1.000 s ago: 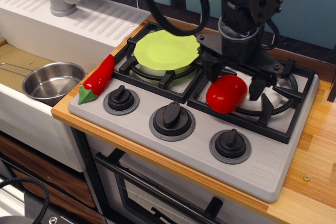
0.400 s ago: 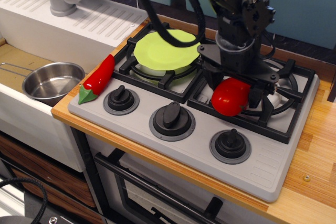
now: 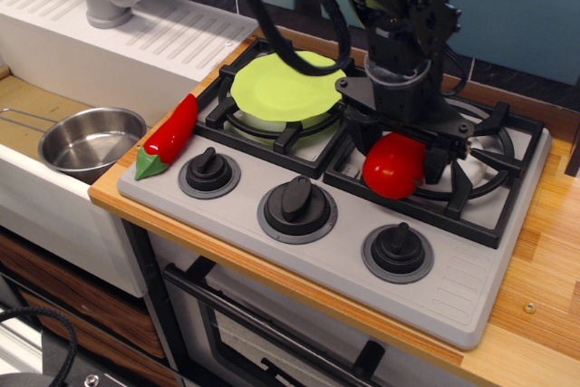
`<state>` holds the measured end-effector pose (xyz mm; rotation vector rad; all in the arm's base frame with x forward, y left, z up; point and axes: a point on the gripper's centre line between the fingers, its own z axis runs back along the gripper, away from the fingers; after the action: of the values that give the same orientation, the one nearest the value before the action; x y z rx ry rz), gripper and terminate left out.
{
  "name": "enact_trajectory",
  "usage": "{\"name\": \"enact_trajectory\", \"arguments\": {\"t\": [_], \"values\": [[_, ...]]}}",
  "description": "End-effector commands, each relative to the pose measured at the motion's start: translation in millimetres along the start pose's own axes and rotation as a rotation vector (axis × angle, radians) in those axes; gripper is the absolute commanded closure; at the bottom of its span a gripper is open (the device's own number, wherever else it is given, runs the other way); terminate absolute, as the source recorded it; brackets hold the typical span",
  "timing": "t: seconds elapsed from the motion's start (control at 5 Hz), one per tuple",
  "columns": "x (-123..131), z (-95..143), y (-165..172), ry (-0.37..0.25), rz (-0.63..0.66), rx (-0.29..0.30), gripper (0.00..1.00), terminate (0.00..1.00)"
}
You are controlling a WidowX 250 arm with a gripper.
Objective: Put tomato on plate and redpepper in pot or pan in sink
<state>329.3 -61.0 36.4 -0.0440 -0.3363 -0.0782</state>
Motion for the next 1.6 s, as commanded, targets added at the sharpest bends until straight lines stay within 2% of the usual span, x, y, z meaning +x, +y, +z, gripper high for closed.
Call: {"name": "enact_trajectory", "arguments": {"t": [0.0, 0.6, 0.8, 1.4], "values": [[15.8, 10.7, -7.2, -0.014, 0.028, 0.013, 1.0, 0.0], [16.7, 46.5, -15.6, 0.025, 0.026, 0.027, 1.0, 0.0], [20.5, 51.5, -7.0, 0.023, 0.002, 0.025, 1.0, 0.0], [42.9, 51.7, 59.3, 0.014, -0.112, 0.016, 1.0, 0.0]]}}
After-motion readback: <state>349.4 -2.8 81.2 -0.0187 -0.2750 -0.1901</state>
